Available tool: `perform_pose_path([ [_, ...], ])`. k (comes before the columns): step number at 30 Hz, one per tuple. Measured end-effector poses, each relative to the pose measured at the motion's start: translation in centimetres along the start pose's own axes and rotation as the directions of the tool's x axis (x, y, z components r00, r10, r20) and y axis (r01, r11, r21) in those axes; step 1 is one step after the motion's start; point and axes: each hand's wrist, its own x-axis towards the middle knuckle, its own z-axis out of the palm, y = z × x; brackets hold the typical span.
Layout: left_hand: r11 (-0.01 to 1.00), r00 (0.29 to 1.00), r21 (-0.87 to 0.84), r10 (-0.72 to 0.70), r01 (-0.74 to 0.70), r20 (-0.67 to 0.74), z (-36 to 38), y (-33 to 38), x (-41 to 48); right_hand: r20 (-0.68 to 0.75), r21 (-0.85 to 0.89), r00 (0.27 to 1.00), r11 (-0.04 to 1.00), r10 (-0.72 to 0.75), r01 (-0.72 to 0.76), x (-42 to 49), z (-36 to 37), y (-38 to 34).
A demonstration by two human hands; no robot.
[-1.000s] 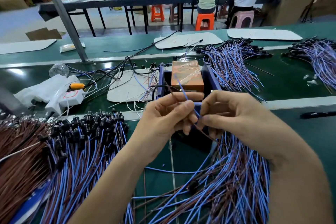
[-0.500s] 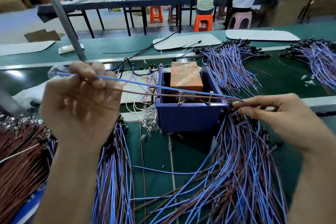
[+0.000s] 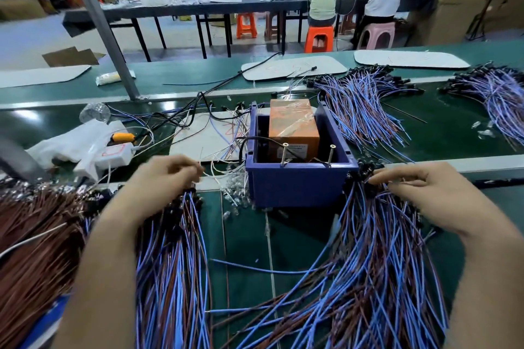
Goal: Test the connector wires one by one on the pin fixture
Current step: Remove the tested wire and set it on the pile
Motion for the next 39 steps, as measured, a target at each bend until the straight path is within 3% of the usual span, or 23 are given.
perform_pose_path([
  [1,0.946,0.992,0.308,-0.064,0.096,-0.112,0.8,-0.7,0.6,-0.002,-0.011,1.0,1.0,0.006,-0.006,0.0,0.0,-0.1],
  [2,0.804,0.975,0.559,-0.109,0.2,-0.192,1.8,-0.9,0.8,0.002,-0.022,1.0,1.0,0.007,-0.007,0.0,0.1,-0.2],
  [4,0.562,0.962,0.78,-0.164,0.275,-0.22,3.7,-1.2,1.1,0.018,-0.031,1.0,1.0,-0.003,0.004,-0.2,0.3,-0.9],
  [6,0.471,0.958,0.834,-0.163,0.287,-0.237,5.1,-1.7,1.3,0.039,-0.028,0.999,0.999,-0.017,0.018,-0.5,0.7,-1.9],
  [11,0.42,0.952,0.854,-0.16,0.306,-0.263,5.8,-2.1,1.7,0.085,-0.012,0.995,0.999,-0.048,0.049,-0.7,1.9,-3.4],
  [13,0.454,0.952,0.836,-0.136,0.307,-0.276,5.6,-2.2,1.7,0.104,-0.012,0.993,0.998,-0.059,0.061,-0.7,2.3,-3.8],
  [20,0.721,0.955,0.644,-0.083,0.254,-0.284,4.9,-1.4,1.8,0.136,-0.034,0.987,0.995,-0.087,0.092,-0.7,3.1,-4.3],
  [23,0.946,0.971,0.32,0.021,0.058,-0.238,4.4,0.2,1.2,0.156,0.005,0.982,0.994,-0.106,0.106,-0.8,3.3,-4.8],
  [25,0.984,0.968,0.151,0.127,-0.095,-0.219,3.9,1.8,0.4,0.198,0.092,0.97,0.988,-0.139,0.123,-1.2,3.6,-5.6],
  [28,0.94,0.936,-0.164,0.254,-0.298,-0.242,3.7,4.9,-1.3,0.292,0.363,0.943,0.931,-0.158,0.044,-1.7,4.5,-7.1],
  [30,0.832,0.903,-0.365,0.334,-0.417,-0.269,3.9,7.0,-2.7,0.405,0.513,0.904,0.853,-0.141,-0.097,-2.2,5.5,-8.4],
  [33,0.674,0.837,-0.505,0.493,-0.539,-0.236,4.7,9.1,-4.7,0.491,0.59,0.857,0.783,-0.153,-0.198,-2.6,7.2,-9.7],
  [36,0.595,0.762,-0.568,0.641,-0.568,-0.091,5.3,10.0,-5.8,0.397,0.704,0.898,0.691,-0.19,-0.165,-2.6,8.0,-10.1],
  [39,0.588,0.665,-0.698,0.715,-0.409,0.214,5.3,10.2,-6.6,0.192,0.85,0.955,0.524,-0.226,-0.047,-2.4,7.0,-9.9],
])
